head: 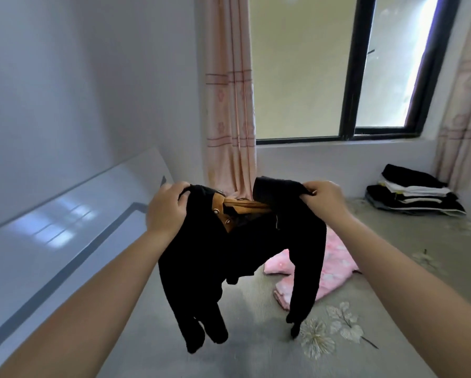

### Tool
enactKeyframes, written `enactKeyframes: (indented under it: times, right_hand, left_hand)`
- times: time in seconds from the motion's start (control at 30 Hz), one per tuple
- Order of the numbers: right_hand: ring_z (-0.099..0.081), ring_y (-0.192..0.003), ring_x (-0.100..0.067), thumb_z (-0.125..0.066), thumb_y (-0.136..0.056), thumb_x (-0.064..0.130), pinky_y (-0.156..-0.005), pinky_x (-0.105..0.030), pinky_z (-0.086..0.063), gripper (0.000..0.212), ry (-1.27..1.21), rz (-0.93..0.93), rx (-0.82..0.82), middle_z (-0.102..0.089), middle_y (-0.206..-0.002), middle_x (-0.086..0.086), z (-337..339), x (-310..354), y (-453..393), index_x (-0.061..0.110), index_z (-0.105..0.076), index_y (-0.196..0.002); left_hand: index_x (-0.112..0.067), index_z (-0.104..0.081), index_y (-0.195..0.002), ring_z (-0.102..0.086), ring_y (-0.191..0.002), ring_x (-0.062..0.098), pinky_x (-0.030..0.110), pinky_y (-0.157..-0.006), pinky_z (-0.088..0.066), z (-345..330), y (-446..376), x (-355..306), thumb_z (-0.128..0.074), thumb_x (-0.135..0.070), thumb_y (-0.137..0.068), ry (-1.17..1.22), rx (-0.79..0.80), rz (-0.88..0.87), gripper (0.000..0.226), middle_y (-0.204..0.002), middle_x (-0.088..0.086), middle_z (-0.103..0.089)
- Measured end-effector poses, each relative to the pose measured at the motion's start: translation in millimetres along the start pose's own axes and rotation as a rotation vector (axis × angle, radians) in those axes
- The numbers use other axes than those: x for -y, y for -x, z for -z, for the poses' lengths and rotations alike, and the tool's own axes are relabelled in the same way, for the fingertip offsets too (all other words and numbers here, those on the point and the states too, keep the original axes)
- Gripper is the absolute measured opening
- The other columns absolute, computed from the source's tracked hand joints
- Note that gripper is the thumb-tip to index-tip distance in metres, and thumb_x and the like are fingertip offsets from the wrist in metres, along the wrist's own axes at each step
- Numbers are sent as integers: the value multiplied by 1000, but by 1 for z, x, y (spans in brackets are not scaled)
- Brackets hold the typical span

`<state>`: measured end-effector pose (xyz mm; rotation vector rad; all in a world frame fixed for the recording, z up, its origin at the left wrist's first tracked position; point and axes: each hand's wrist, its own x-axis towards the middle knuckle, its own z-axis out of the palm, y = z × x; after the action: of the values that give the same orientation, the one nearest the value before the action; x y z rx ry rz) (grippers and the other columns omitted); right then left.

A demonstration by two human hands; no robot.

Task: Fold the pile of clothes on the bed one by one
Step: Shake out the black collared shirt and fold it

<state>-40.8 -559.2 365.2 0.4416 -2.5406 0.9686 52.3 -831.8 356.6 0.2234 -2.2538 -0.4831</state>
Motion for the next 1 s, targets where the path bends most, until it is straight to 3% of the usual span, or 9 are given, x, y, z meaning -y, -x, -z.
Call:
enactKeyframes:
  times: [0.13, 0.23, 0.33, 0.47, 0.57, 0.73, 0.8, 0.9, 1.0]
  right_hand:
    - [-54, -102, -30, -51, -86, 14, -86, -33, -34, 24, 78, -30, -68, -62, -99, -10, 22, 36, 49, 20, -69, -101]
    - [-53, -103, -29, -52, -87, 14, -87, -33, -30, 26, 97, -11, -97, -60, -97, -9, 36, 58, 95, 21, -69, -105]
    - [-53, -101, -31, -54, -87, 10, -89, -37, -36, 26, 104, 82, 18, -55, -88, -9, 48, 74, 141, 16, -69, -108]
    - [-53, -103, -30, -53, -89, 11, -93, -38, -37, 28, 222, 142, 173, -58, -97, -13, 57, 88, 182, 18, -67, -113]
    - [-53, -102, -30, -54, -89, 12, -91, -36, -34, 28, 221, 150, 216, -50, -86, -7, 53, 91, 194, 20, -67, -112]
    - [-55, -97, -26, -54, -87, 13, -85, -35, -39, 26, 245, 115, 324, -49, -68, 7, 19, 76, 190, 22, -69, -106]
    - [-58, -89, -25, -54, -86, 10, -80, -34, -41, 24, 210, 85, 407, -61, -78, -2, -4, 61, 184, 18, -71, -102]
    - [-56, -73, -22, -55, -85, 7, -60, -26, -38, 21, 132, 39, 479, -70, -88, -13, -57, 24, 166, 13, -72, -96]
    - [-58, -76, -24, -57, -84, 6, -65, -29, -43, 22, 65, 2, 547, -69, -85, -15, -122, -22, 140, 9, -71, -100]
  left_hand:
    - [-10, -62, -110, -54, -84, 35, 34, -63, -37, 57, 35, -7, -48, -15, -93, -118, 7, -161, 23, -90, 19, -56]
    - [-12, -63, -109, -53, -78, 34, 33, -58, -37, 101, 68, -1, -49, -17, -92, -172, 10, -222, 23, -85, 18, -55]
    - [-11, -65, -107, -52, -71, 33, 29, -53, -31, 140, 104, 11, -52, -16, -91, -203, 27, -245, 21, -79, 18, -54]
    - [-9, -69, -98, -54, -63, 34, 27, -50, -31, 176, 143, 26, -60, -15, -86, -238, 38, -291, 16, -69, 18, -53]
    - [-8, -70, -91, -54, -53, 33, 24, -47, -31, 186, 160, 37, -62, -16, -81, -263, 55, -320, 16, -61, 16, -52]
    - [-11, -69, -101, -57, -67, 35, 29, -53, -36, 161, 166, 69, -58, -17, -88, -230, 155, -250, 18, -73, 18, -56]
    - [-13, -67, -106, -57, -74, 35, 31, -57, -38, 138, 167, 83, -56, -18, -90, -239, 233, -234, 21, -80, 17, -57]
    - [-11, -67, -105, -58, -77, 35, 30, -58, -36, 85, 167, 111, -56, -15, -89, -242, 333, -201, 20, -83, 18, -59]
    - [-8, -65, -107, -58, -85, 35, 36, -62, -41, 20, 163, 145, -54, -15, -90, -269, 447, -123, 21, -91, 18, -60]
